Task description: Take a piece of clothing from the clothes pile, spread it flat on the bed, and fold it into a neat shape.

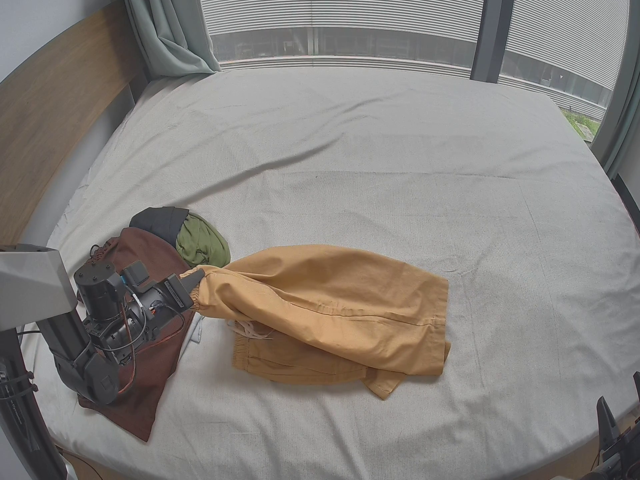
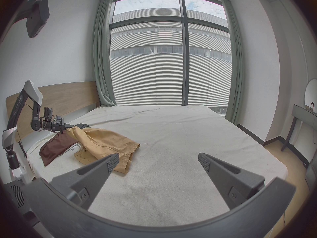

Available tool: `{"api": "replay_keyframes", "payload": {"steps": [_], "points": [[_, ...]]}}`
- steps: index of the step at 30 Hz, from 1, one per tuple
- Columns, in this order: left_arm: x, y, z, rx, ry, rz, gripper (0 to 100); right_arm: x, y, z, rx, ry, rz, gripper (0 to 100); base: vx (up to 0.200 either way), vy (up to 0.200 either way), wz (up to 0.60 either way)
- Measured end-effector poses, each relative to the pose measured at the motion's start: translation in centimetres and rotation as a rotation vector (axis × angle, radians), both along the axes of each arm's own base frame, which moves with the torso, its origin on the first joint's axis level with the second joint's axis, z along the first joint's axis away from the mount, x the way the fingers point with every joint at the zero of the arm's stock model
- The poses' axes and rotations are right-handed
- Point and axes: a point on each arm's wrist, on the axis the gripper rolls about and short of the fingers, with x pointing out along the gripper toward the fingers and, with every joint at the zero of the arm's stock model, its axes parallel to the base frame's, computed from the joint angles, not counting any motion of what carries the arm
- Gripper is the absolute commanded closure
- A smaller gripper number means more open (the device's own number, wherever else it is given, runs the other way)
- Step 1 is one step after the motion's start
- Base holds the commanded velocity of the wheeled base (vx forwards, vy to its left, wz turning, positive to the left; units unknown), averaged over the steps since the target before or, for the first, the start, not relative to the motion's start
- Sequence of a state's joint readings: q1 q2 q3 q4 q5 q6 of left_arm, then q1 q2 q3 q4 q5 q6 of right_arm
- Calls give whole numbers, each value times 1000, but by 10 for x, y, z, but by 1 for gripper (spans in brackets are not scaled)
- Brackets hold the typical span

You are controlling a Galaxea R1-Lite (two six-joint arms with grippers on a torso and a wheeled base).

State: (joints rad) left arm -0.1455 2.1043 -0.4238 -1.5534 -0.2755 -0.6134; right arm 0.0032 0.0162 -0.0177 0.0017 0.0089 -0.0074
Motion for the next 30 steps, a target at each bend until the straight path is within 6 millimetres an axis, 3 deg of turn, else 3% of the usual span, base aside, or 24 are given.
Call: {"api": "replay_keyframes", "payload": {"steps": [30], "points": [[-2, -2, -2, 16, 5, -7, 100, -1, 0, 5, -24, -41, 2, 0, 0, 0, 0]]}}
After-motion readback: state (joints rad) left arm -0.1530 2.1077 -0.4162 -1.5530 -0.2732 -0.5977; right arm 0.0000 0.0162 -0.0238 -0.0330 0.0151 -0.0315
